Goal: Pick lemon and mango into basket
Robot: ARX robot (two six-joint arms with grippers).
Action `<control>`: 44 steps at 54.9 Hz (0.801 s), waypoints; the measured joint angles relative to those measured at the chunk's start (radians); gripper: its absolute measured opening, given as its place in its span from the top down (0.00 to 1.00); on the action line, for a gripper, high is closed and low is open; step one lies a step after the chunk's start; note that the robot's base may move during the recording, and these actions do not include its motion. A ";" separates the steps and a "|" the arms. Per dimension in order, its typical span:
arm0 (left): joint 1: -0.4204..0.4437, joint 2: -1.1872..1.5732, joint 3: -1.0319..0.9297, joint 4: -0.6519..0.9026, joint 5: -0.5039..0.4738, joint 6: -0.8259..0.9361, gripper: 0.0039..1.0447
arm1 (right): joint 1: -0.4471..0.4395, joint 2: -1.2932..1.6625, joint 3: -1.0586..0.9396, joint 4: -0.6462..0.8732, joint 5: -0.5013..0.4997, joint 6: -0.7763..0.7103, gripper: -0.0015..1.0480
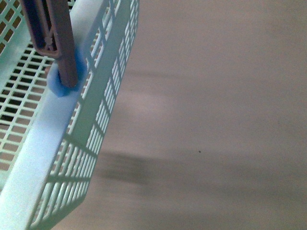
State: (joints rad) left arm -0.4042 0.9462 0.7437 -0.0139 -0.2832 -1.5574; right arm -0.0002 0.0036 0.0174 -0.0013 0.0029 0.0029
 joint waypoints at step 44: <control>0.000 0.000 0.000 0.000 0.001 0.000 0.96 | 0.000 0.000 0.000 0.000 -0.002 0.000 0.08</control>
State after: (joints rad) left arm -0.4042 0.9462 0.7437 -0.0135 -0.2821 -1.5578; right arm -0.0002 0.0036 0.0174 -0.0013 0.0006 0.0029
